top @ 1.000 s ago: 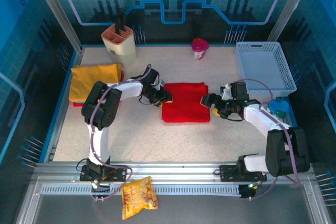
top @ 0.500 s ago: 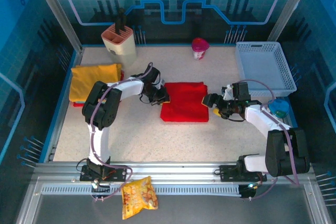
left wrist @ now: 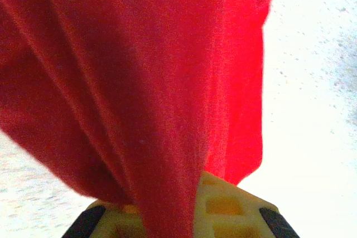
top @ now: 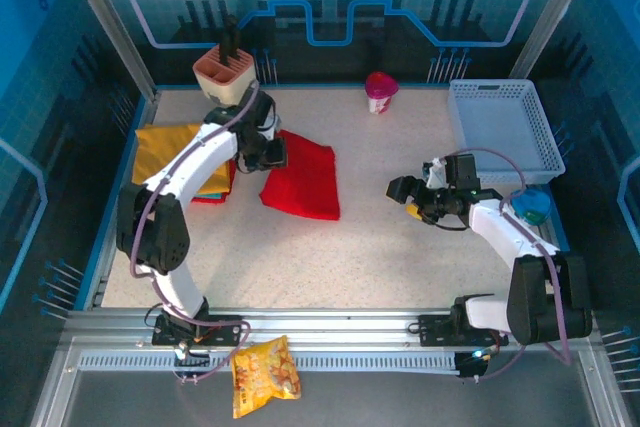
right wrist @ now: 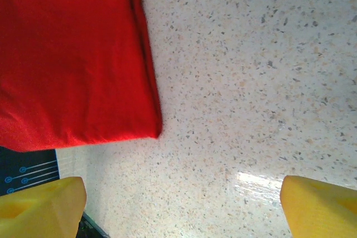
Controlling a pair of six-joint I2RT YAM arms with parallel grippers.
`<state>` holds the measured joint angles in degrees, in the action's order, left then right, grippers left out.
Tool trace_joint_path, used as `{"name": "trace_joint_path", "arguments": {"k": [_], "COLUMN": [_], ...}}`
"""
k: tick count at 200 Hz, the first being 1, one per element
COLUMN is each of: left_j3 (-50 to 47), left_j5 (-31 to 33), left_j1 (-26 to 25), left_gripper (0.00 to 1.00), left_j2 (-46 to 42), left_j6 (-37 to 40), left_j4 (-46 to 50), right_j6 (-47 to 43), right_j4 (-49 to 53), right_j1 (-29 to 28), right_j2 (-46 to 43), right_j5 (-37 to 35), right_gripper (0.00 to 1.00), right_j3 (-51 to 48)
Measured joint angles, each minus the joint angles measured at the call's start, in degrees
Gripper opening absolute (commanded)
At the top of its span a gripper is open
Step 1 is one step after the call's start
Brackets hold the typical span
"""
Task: Fold and stack the t-shirts
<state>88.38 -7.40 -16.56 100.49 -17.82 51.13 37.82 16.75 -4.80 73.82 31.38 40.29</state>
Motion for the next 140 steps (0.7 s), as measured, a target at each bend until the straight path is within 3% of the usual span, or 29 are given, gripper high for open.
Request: {"name": "trace_joint_path", "arguments": {"k": [77,140], "left_j3": [13.22,26.82], "left_j5": [10.67,16.68], "left_j1": [8.66,11.76], "left_gripper": [0.00,0.00], "left_j2": [-2.08,-0.11], "left_j6": [10.97,18.03], "left_j4": [16.44,24.24], "right_j6": [-0.61,-0.63], "right_j4": [0.17,1.31], "right_j1": [-0.07,-0.55], "right_j2": [3.39,6.12], "right_j5": [2.58,3.41], "right_gripper": [0.90,0.89], "right_j3": [2.29,5.57]}}
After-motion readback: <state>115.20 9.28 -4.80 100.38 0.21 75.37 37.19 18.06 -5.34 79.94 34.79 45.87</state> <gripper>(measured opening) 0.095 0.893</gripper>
